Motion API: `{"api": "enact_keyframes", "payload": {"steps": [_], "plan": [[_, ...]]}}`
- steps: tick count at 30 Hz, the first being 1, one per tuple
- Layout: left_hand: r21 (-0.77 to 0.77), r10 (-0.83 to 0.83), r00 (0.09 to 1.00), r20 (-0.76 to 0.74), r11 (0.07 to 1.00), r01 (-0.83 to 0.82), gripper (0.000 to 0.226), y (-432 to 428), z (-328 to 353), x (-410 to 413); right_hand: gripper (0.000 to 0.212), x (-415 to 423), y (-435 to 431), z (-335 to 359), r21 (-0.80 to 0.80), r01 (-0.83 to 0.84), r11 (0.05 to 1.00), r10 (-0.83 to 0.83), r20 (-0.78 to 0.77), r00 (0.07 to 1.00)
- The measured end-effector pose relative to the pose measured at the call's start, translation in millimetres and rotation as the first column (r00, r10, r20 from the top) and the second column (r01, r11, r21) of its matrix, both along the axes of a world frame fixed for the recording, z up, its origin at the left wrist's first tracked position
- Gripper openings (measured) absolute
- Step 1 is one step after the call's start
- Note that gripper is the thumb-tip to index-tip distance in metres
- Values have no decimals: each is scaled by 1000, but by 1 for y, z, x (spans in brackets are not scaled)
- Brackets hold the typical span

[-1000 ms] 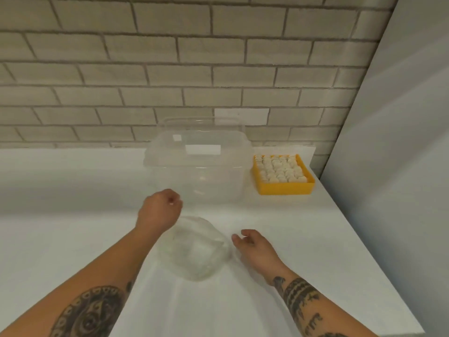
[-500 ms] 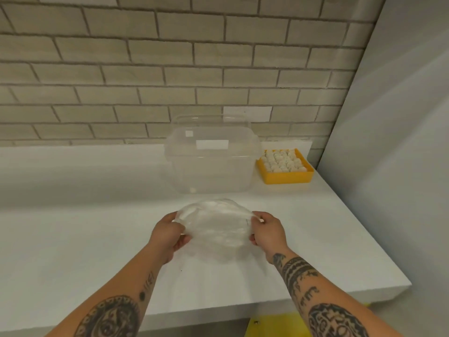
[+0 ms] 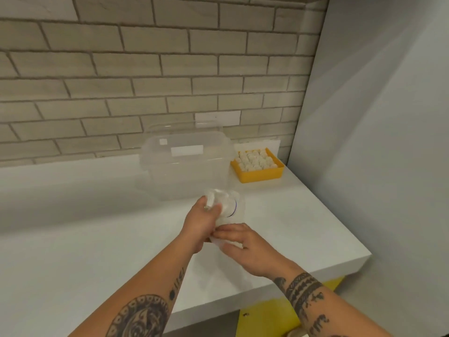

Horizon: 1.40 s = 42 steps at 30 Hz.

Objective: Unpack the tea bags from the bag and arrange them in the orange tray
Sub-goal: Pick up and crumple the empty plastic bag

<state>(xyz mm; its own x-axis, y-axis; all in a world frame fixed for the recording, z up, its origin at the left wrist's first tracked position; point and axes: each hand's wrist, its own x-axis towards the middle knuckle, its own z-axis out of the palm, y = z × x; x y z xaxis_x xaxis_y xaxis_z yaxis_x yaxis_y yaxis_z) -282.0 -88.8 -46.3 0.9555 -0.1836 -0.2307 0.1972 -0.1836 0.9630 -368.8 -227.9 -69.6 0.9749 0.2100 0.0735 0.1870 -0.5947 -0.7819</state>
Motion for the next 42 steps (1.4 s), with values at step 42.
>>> {"api": "enact_keyframes", "payload": {"steps": [42], "plan": [[325, -7, 833, -554, 919, 224, 49, -310, -513, -185, 47, -249, -295, -477, -142, 846, 514, -650, -708, 277]]}}
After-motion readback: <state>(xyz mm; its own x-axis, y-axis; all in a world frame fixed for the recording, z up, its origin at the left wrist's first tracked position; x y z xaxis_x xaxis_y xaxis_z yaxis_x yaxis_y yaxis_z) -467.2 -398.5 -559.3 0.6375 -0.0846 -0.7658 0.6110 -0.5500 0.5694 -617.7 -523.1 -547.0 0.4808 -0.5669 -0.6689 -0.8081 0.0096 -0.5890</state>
